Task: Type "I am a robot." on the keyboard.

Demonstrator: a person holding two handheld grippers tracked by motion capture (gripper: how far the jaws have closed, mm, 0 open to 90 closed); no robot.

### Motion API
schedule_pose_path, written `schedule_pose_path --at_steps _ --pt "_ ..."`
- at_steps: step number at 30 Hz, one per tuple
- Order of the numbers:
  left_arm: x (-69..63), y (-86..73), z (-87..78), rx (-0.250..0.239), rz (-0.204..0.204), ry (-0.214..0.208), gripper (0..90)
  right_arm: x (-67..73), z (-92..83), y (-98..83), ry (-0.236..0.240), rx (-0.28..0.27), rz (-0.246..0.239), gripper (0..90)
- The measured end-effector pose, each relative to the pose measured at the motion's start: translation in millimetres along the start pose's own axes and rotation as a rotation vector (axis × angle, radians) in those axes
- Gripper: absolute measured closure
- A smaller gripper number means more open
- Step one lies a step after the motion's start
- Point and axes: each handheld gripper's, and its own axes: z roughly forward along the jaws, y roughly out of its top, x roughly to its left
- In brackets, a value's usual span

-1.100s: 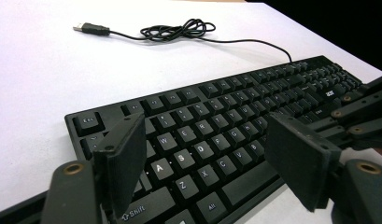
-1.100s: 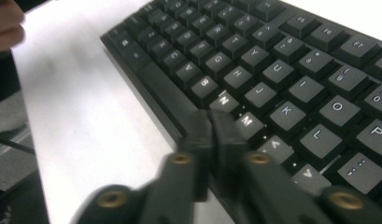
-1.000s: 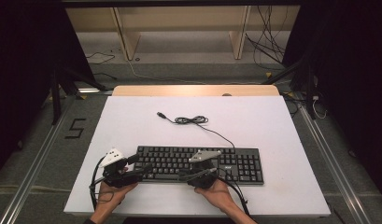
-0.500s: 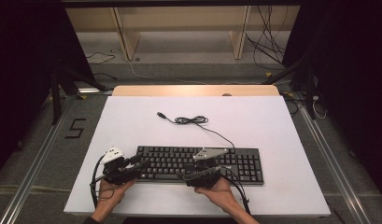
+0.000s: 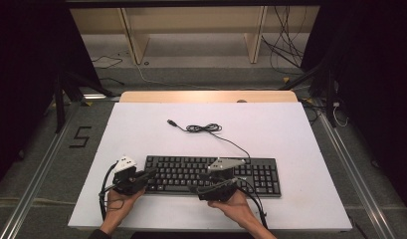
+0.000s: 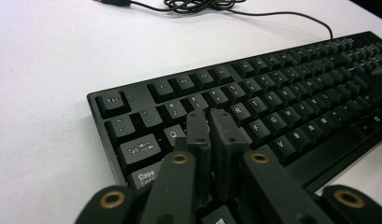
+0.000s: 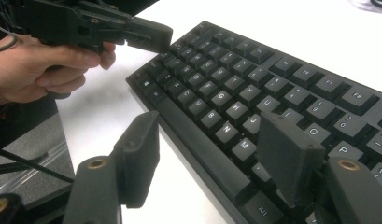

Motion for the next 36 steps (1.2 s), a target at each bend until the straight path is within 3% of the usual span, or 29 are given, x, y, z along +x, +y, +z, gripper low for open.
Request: schedule_pose_path --at_steps 15,36 --pt "4.3 0.8 5.6 0.034 -0.011 0.026 88.9 0.4 0.0 -0.2 -0.008 0.002 -0.002 36.4" --pt "3.1 -0.6 12.7 0.085 -0.001 0.019 89.0 2.0 -0.4 -0.6 -0.008 0.002 -0.014 34.7"
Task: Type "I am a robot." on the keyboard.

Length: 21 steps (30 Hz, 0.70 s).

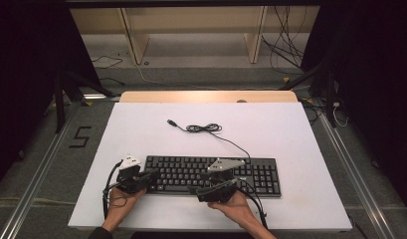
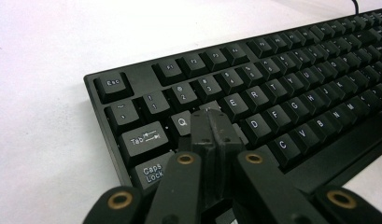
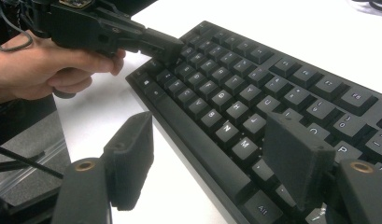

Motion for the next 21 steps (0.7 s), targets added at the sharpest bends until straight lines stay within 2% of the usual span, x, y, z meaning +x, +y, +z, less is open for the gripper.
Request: schedule_pose_path --at_steps 6,11,21 --pt "-0.1 0.1 0.9 0.013 0.001 -0.004 89.0 1.1 -0.4 -0.3 -0.006 0.001 -0.008 34.8" --pt "-1.5 -0.2 2.9 0.030 0.020 0.001 89.2 1.2 -1.1 -0.2 -0.006 -0.002 -0.008 34.8" --pt "-1.4 0.8 0.6 0.017 0.007 -0.001 88.9 1.0 -1.7 0.2 -0.008 -0.004 -0.007 34.8"
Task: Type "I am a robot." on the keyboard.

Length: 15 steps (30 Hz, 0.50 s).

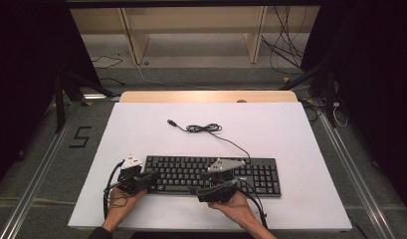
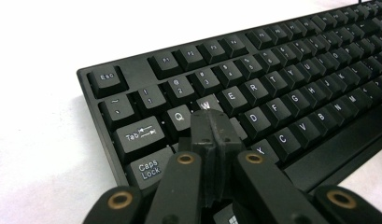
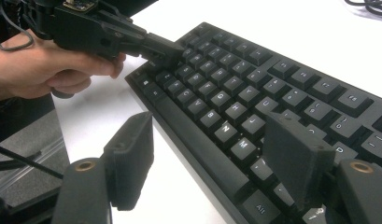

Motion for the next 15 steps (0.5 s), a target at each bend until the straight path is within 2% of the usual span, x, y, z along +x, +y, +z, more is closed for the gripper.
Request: schedule_pose_path --at_steps 5,9,15 --pt "0.6 1.9 -6.6 -0.034 -0.022 -0.007 85.4 -1.3 -1.1 0.5 -0.001 -0.009 -0.001 34.8" --pt "-0.2 2.4 -12.4 -0.070 -0.036 -0.031 78.4 -1.5 -1.3 0.5 -0.001 -0.014 -0.002 34.8" --pt "-1.2 0.8 -19.8 -0.089 -0.064 -0.045 63.7 -1.5 -0.1 0.1 0.001 -0.009 -0.006 35.4"
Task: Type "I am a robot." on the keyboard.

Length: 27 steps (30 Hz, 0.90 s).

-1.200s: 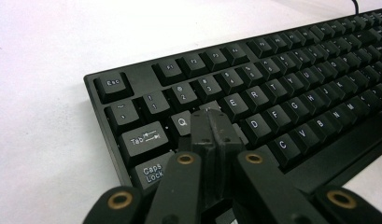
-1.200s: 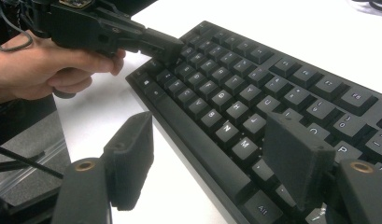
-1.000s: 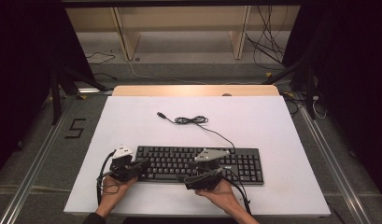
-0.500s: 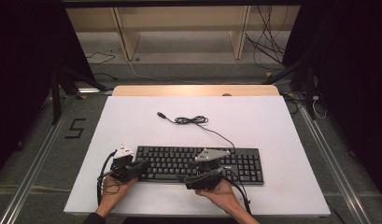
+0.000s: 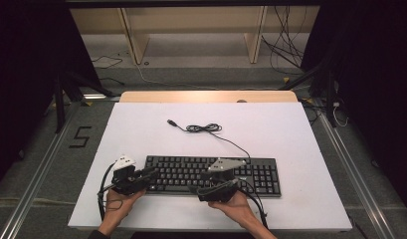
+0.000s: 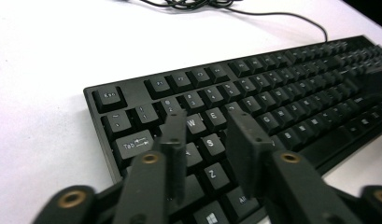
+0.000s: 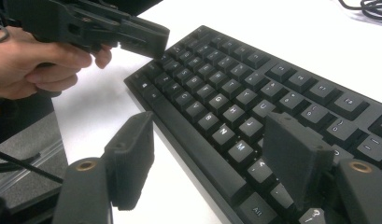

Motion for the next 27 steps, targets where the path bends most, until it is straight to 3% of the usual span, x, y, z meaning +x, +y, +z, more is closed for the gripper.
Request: schedule_pose_path --at_steps 2,9,27 --pt "-0.2 -0.5 -1.7 -0.005 -0.013 -0.010 57.0 -0.2 0.6 -0.2 -0.002 0.002 0.001 36.2" --pt "-2.9 -1.3 -4.0 -0.022 -0.009 -0.028 45.9 0.2 3.2 -1.4 -0.003 0.018 -0.002 44.5" --pt "-11.0 -2.4 -11.0 -0.084 0.017 -0.052 34.2 0.9 12.4 -4.6 -0.023 0.070 -0.029 84.4"
